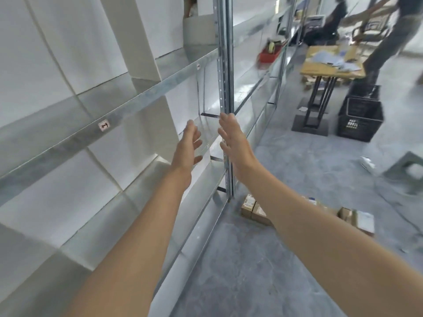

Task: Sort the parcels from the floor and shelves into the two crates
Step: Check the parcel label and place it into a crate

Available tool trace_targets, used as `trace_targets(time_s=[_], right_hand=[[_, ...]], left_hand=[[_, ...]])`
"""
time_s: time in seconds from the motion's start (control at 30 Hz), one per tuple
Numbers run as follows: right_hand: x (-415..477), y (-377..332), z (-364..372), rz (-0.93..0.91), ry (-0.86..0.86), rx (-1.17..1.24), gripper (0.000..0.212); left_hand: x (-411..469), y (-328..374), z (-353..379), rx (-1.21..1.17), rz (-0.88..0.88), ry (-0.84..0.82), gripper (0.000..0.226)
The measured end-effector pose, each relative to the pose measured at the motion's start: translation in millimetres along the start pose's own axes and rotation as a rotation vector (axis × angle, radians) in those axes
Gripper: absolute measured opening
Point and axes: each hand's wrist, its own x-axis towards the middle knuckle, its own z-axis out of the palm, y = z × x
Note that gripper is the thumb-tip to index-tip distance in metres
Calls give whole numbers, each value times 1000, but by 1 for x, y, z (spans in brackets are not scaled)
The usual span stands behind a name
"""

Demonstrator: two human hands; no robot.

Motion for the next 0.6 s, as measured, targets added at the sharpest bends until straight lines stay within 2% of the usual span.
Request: trace_targets(time_s=[0.33, 0.6], right_hand=[[39, 51, -76, 89, 249, -21, 67], [95, 130, -172, 247, 392, 4, 68]], left_hand=[[82, -49, 55, 71, -131, -230, 68], [158, -116, 120, 143, -295, -316, 69]])
